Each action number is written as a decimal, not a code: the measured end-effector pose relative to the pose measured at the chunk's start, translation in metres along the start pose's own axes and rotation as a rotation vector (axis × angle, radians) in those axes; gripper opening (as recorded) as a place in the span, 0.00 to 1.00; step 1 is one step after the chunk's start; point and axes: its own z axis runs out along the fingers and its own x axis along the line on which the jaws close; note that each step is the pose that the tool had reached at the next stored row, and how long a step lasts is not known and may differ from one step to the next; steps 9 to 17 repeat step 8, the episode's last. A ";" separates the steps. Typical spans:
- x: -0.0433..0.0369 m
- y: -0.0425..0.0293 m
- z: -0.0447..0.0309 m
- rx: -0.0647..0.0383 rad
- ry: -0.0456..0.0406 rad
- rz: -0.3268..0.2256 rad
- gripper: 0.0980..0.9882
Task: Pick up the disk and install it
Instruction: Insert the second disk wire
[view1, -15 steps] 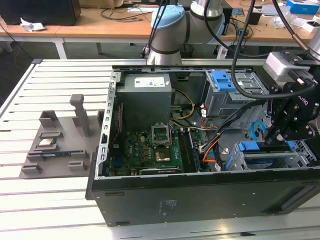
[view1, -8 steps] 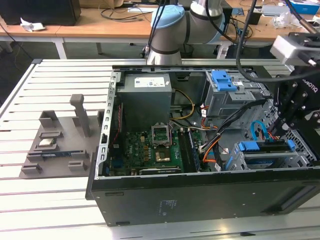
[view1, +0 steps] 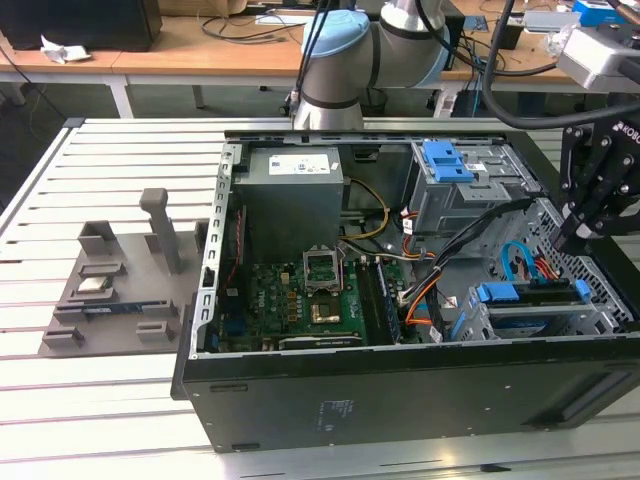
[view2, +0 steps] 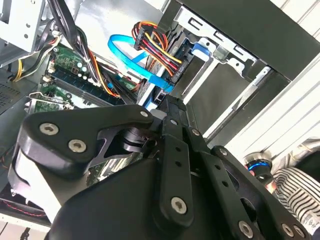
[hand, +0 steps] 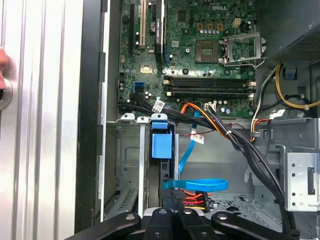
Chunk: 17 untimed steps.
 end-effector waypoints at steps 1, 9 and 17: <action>0.0000 0.0000 -0.0001 0.000 0.0001 0.000 0.01; 0.0000 0.0000 -0.0002 0.000 0.0002 0.000 0.01; 0.0000 0.0000 -0.0002 0.000 0.0002 0.000 0.01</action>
